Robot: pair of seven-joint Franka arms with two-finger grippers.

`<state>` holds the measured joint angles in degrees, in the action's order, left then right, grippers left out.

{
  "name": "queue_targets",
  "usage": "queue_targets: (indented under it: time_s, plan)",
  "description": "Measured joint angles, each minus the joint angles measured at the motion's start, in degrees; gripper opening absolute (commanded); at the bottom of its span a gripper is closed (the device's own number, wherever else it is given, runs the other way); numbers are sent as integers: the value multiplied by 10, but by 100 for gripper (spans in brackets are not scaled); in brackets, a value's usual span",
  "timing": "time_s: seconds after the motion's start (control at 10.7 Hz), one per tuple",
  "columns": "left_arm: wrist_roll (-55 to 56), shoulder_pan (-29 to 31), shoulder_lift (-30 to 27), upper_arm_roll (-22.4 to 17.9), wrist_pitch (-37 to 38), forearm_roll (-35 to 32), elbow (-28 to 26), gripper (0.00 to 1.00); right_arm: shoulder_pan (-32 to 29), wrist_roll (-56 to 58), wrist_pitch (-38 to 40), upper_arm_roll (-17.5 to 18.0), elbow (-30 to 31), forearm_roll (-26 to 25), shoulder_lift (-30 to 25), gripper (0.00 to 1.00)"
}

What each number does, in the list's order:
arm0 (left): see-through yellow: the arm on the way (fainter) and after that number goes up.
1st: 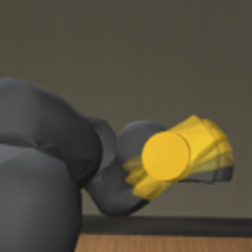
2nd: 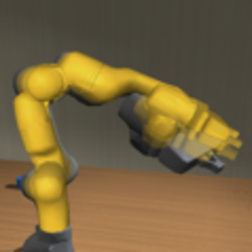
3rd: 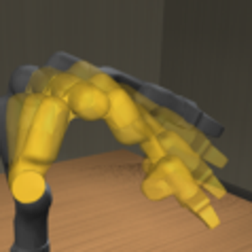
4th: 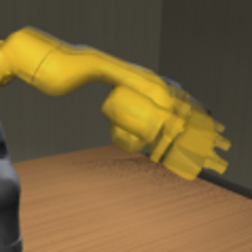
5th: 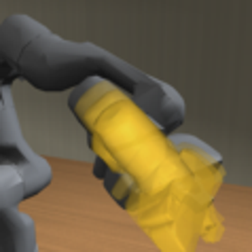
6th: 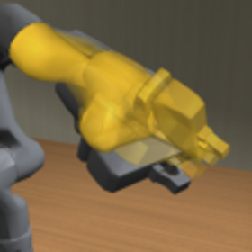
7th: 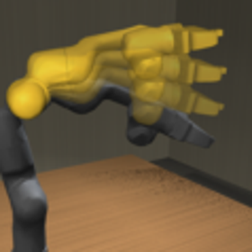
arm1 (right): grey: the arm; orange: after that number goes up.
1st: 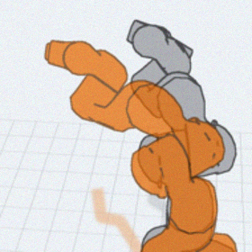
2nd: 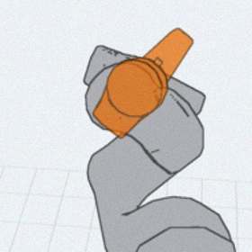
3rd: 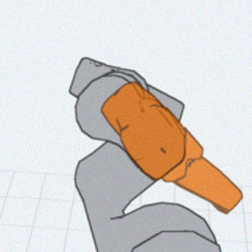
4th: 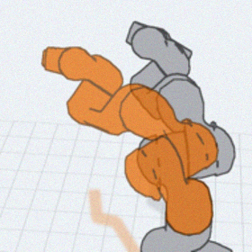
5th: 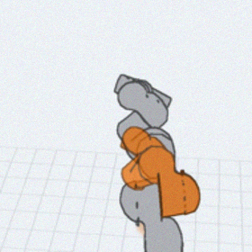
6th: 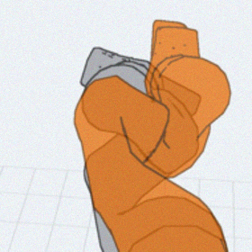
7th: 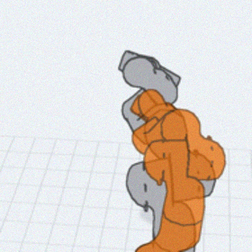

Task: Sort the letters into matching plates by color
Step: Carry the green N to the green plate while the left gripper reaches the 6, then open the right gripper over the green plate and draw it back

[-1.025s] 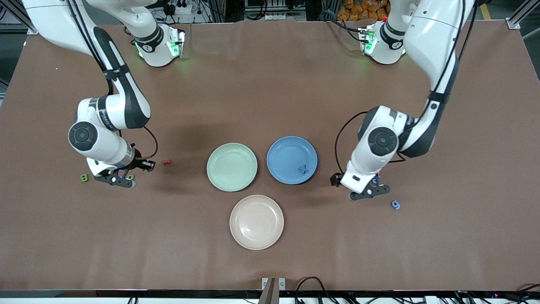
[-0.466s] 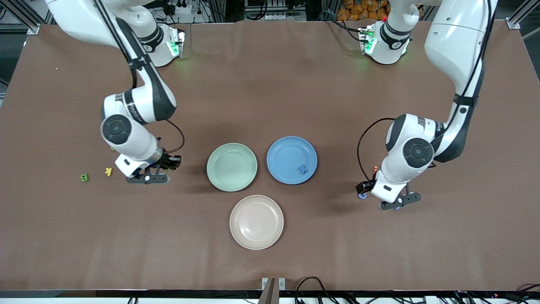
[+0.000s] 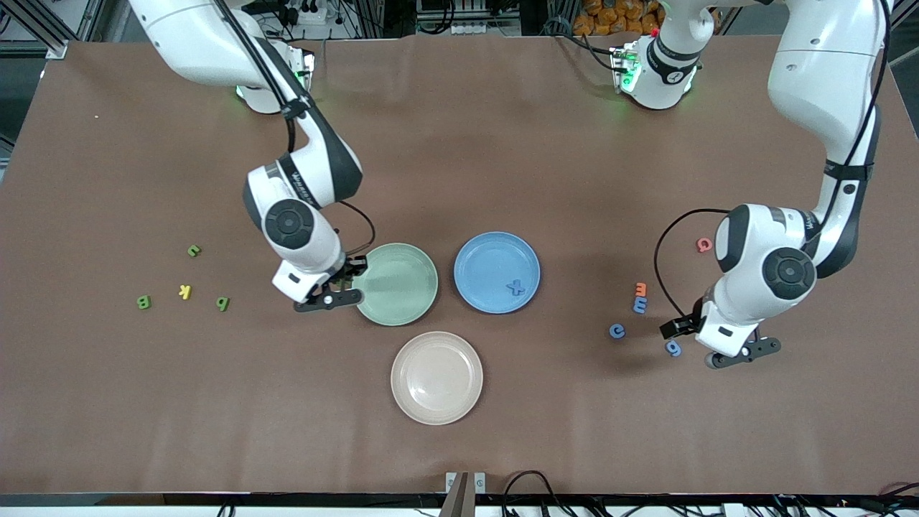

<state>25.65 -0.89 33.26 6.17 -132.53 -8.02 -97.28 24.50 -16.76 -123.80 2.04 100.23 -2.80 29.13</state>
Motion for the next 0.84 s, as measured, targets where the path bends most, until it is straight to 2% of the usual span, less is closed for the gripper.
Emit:
queue_targets:
  time_s: [0.28, 0.37, 0.47, 0.84]
  plan:
    - [-30, 4, 15, 2, 0, -1, 13, 100, 40, -5, 0, 0, -36, 0, 40, 28]
    - [-1, 4, 23, 2, 0, -1, 14, 100, 48, -6, 0, 0, -46, 0, 51, 48]
    - [42, 3, 33, 2, 0, -1, 15, 100, 55, -6, 1, 0, -54, 0, 62, 98]
    - [143, 1, 66, 3, 0, -1, 30, 100, 66, -49, 1, -2, -69, 0, 78, 100]
